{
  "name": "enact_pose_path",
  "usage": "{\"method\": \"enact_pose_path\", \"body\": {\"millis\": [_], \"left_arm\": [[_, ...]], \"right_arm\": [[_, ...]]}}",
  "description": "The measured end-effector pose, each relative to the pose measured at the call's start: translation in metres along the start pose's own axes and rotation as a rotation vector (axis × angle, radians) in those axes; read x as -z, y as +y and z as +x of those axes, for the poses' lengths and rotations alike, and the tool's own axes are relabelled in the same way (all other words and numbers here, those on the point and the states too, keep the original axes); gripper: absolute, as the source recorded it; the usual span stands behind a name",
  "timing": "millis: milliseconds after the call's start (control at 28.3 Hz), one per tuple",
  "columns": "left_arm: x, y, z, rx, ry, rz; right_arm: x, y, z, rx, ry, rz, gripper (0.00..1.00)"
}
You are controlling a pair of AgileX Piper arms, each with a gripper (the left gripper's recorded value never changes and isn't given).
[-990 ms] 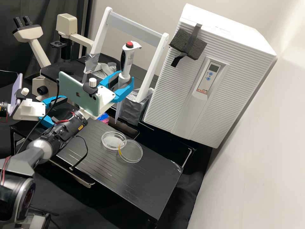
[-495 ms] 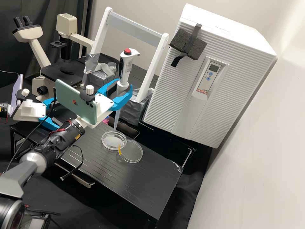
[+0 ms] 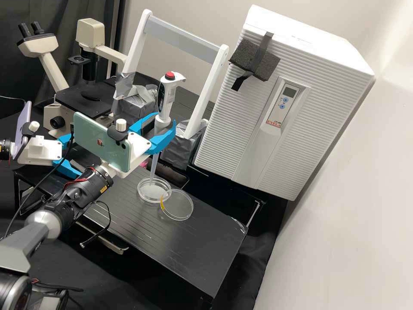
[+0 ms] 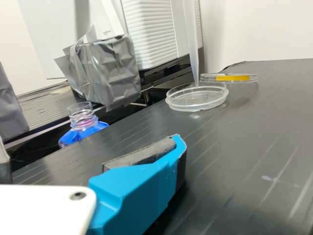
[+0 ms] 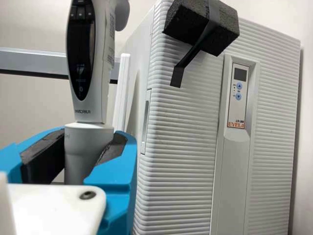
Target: Use the pipette
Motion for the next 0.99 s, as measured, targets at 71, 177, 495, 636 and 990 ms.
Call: {"method": "enact_pose_path", "body": {"millis": [71, 177, 495, 636, 990], "left_arm": [[-0.001, 0.0, 0.0001, 0.0, -0.003, -0.001], [-0.002, 0.0, 0.0001, 0.0, -0.006, -0.001], [-0.001, 0.0, 0.0001, 0.0, -0.004, -0.001], [0.005, 0.005, -0.0001, -0.017, 0.018, -0.001], [0.02, 0.029, 0.0044, -0.097, 0.062, 0.003]], "right_arm": [[0.0, 0.0, 0.0, 0.0, 0.0, 0.0, 0.0], [0.0, -0.001, 0.0, 0.003, -0.002, -0.002, 0.0], [0.007, -0.001, 0.014, -0.006, 0.003, 0.005, 0.0], [0.02, 0.002, 0.031, 0.012, 0.033, 0.026, 0.0], [0.065, 0.016, 0.075, 0.068, 0.173, 0.086, 0.0]]}}
